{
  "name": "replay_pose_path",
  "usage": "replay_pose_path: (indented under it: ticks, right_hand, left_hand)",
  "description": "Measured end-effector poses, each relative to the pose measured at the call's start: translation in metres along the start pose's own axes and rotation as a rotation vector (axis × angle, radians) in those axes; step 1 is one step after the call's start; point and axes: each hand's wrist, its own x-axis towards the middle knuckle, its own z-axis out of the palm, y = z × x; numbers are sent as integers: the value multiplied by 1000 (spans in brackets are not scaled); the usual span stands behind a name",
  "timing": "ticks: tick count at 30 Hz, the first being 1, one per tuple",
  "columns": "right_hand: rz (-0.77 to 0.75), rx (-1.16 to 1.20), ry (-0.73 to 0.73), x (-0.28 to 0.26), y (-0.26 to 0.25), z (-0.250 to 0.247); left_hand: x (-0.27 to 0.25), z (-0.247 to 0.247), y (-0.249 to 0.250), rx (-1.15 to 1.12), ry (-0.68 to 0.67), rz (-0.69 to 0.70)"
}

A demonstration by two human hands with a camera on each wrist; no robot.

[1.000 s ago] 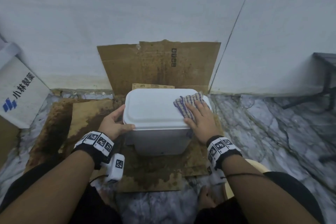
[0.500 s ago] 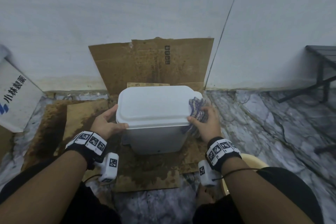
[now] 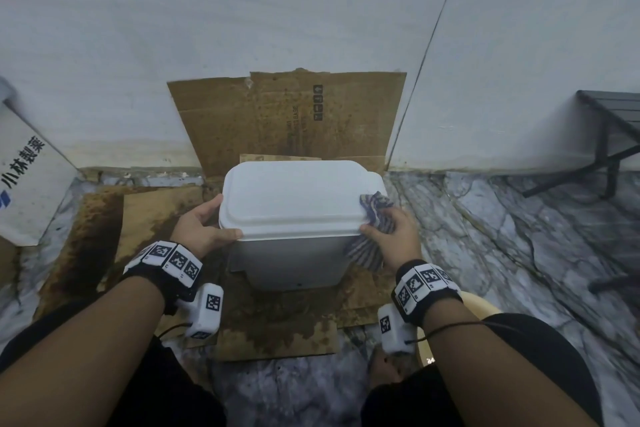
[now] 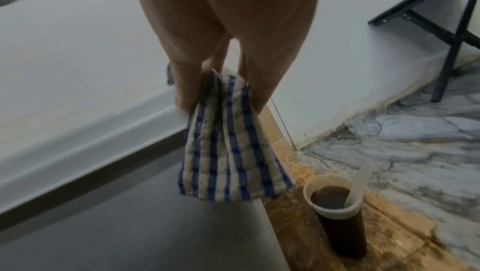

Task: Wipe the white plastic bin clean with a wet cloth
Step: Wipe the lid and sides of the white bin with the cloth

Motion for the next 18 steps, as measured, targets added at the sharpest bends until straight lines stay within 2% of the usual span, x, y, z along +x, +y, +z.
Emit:
replay_pose_path:
  ticks: [3, 6, 13, 18]
  right_hand:
    - [-4, -15, -27, 1, -2, -7]
    - [14, 101, -28, -3, -8, -10]
    - [44, 28, 58, -3, -15, 2]
    - [160, 223, 179, -16, -10, 18]
  left_hand:
    - [2, 1, 0, 25, 21, 13]
    - [1, 1, 0, 30, 29, 15]
    - [2, 2, -2, -22, 31, -1]
    - [1, 3, -2, -28, 48, -24]
